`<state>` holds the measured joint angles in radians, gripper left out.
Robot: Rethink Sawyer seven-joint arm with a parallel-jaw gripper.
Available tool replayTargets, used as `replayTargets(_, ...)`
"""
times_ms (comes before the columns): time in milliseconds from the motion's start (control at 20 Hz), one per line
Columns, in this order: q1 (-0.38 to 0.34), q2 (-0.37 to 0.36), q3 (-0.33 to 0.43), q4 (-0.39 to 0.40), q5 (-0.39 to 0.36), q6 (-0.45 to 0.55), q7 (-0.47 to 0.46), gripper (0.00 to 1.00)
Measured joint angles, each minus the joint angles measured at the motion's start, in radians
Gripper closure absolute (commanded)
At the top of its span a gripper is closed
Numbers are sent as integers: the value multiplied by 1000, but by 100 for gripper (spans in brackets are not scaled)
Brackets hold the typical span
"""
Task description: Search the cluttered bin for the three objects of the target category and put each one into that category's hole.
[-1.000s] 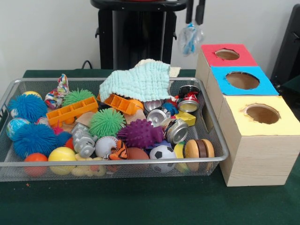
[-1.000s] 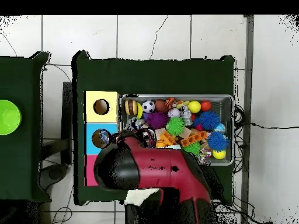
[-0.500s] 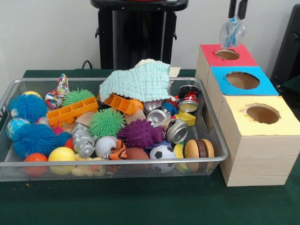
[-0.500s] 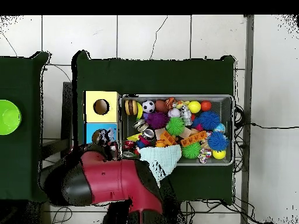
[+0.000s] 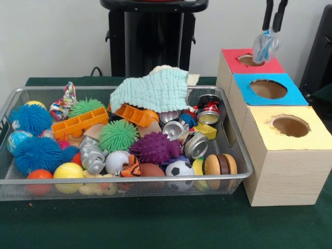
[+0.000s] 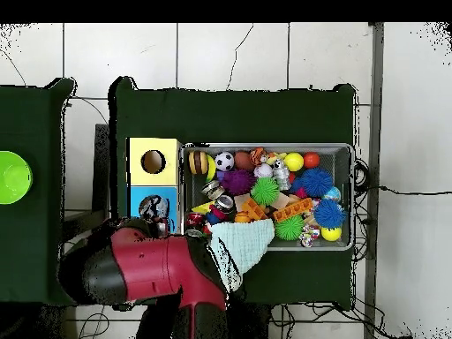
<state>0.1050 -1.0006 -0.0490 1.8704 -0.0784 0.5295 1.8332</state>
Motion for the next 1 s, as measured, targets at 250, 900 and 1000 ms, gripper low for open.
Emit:
replayTargets(250,-12,61,-20,-17,0,0,0,100)
replayTargets(900,80,158,-90,-110,30,9,0,100)
replayTargets(1000,97,158,-98,-124,39,17,0,100)
